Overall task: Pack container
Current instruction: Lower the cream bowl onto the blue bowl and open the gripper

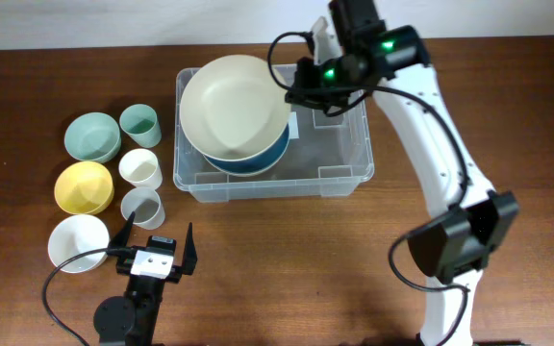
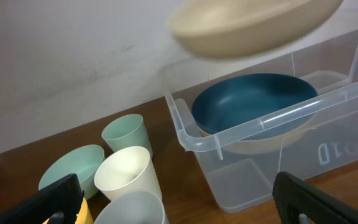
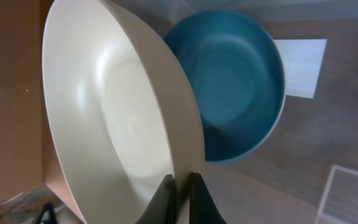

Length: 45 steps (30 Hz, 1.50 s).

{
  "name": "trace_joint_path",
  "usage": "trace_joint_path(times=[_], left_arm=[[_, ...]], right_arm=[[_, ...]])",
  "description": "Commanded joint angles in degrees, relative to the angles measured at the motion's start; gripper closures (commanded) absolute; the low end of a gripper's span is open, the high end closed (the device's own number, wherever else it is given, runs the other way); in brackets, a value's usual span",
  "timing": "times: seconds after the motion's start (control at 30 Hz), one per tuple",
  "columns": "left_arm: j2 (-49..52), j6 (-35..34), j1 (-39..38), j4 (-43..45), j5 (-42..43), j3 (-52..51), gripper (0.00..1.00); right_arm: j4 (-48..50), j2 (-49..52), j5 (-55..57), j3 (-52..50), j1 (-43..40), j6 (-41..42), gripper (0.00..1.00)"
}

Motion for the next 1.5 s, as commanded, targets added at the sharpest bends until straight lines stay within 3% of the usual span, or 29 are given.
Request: trace_joint_path(times=[0.0,0.4,1.0,1.1,1.27,1.47], left_arm=[[-0.39,0.44,0.24,-0.09,0.42,-0.33,0.0],[-0.39,0.44,0.24,-0.07,0.42,-0.31,0.0],[-0.39,0.46,0.24,-0.07,0.42,-0.31,0.0],[-0.39,0.44,0.24,-0.07,0.42,-0.33,0.0],[-0.39,0.44,0.24,-0.09,0.42,-0.31,0.0],[-0.39,0.44,0.24,-0.09,0.42,-0.33,0.0]], right_arm=[[1.07,2.01,-1.2,0.33,0.37,1.62,0.96],[4.09,9.25,-1.22,0.33,0.31,1.77,0.96],[5.68,11.34,0.7,0.0,-0.17,1.79,0.96],[5.68,11.63,0.96,0.0,-0.17,1.79,0.87],[5.66,11.63,0.98,0.0,-0.17,1.79,0.8],[5.27,11.63,2.49,0.02,-0.17,1.75,0.37]])
